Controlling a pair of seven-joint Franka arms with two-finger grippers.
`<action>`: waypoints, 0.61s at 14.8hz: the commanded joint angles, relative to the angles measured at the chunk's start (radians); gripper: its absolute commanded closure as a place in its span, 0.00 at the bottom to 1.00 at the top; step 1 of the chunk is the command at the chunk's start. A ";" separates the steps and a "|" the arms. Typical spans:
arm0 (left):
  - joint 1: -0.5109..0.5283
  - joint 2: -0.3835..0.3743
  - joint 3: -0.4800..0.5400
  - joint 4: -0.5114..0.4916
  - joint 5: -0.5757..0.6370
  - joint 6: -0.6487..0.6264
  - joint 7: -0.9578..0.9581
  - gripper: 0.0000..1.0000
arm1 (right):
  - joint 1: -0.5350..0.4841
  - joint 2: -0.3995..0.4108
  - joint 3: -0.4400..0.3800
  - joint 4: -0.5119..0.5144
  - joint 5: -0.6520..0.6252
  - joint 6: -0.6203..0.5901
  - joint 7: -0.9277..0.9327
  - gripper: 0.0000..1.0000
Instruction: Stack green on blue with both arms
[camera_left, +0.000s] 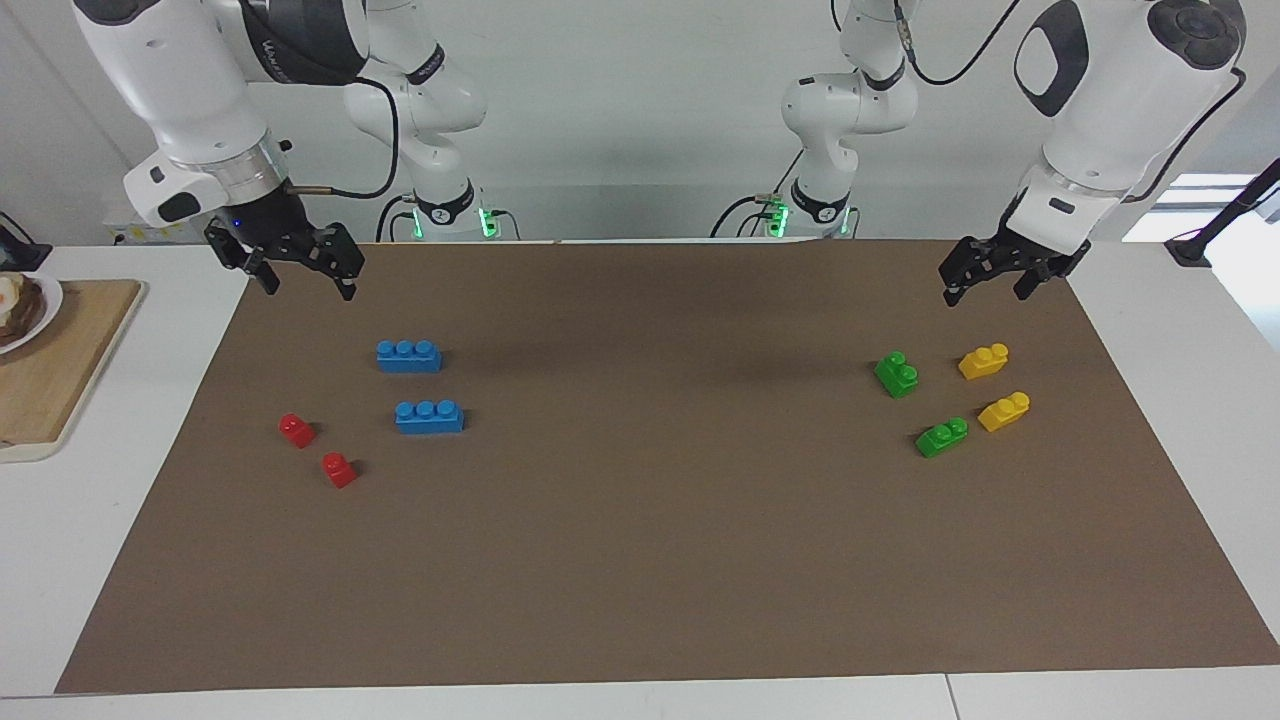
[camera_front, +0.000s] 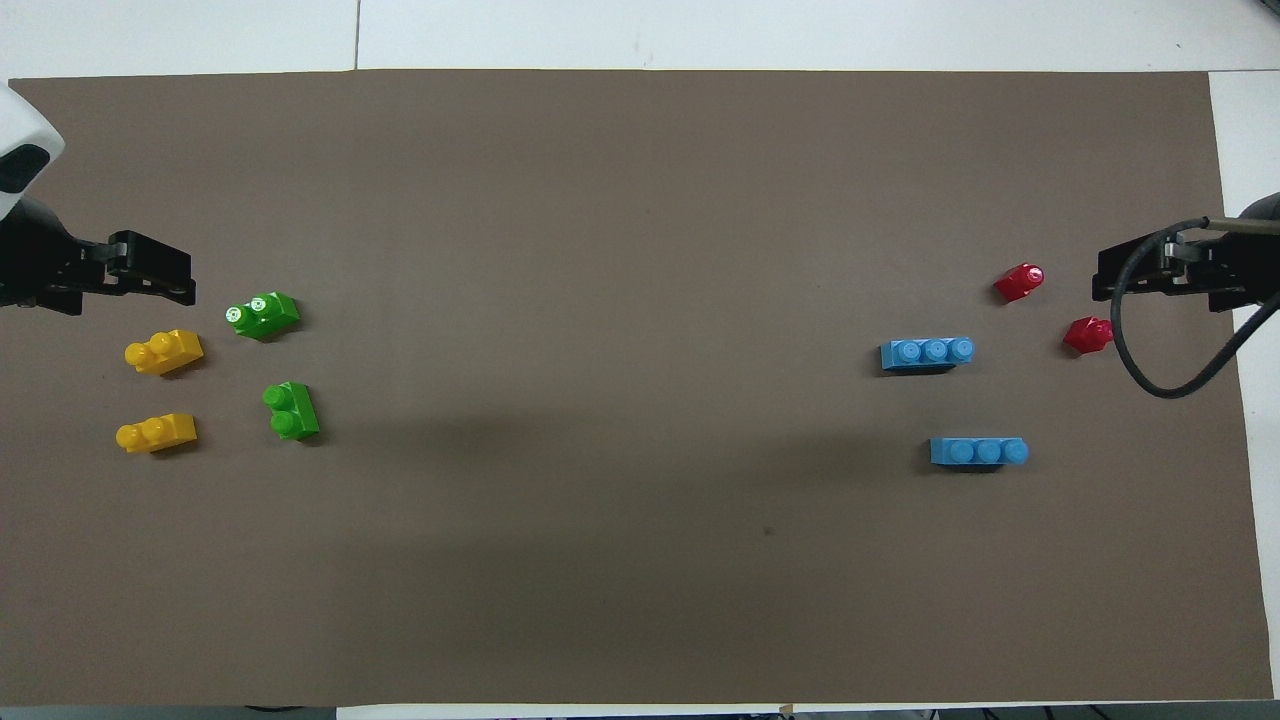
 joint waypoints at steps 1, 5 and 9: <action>-0.009 -0.002 0.006 0.012 0.008 -0.009 0.009 0.00 | 0.001 0.003 -0.001 0.010 -0.006 -0.007 0.008 0.02; -0.009 -0.005 0.006 0.009 0.010 -0.011 0.020 0.00 | 0.000 0.003 -0.001 0.010 -0.006 -0.007 0.008 0.01; -0.010 -0.022 0.010 0.002 0.017 -0.003 0.018 0.00 | 0.000 0.003 -0.001 0.009 -0.006 -0.007 0.008 0.01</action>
